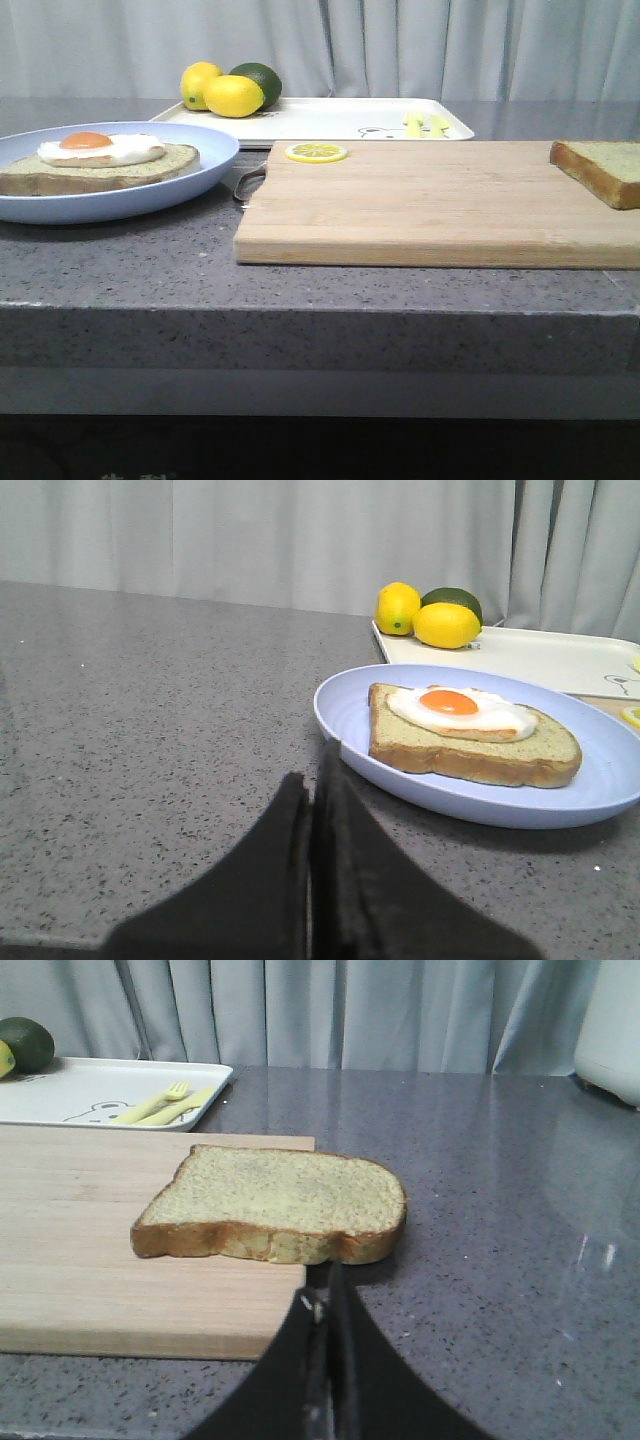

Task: Place bread and move sandwich to tray

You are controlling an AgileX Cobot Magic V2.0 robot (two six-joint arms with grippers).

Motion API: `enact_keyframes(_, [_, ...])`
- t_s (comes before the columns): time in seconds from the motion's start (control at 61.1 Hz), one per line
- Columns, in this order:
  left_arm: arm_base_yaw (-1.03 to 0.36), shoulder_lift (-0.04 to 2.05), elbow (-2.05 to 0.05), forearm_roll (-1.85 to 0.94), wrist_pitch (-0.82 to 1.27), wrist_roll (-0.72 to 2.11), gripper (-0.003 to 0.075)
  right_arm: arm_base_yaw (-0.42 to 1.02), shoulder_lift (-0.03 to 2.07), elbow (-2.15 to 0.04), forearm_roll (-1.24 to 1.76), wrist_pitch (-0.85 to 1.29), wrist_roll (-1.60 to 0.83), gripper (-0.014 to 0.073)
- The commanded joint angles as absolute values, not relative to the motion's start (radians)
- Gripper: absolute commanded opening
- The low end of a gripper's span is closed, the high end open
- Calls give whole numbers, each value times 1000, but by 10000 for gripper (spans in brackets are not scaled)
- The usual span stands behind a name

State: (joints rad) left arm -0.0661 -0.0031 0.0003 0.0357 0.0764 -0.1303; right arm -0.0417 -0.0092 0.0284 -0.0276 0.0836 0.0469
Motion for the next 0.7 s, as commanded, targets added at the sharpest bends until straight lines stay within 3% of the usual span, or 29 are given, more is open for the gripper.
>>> enact_keyframes(0.0, [-67,-23,7,34,-14,-141,-18,-46,-32,24,-30,0,47,-118])
enact_keyframes(0.687, [-67,-23,5,34,-52,-141,-18,-46,-32,23,-31,-59,47,-118])
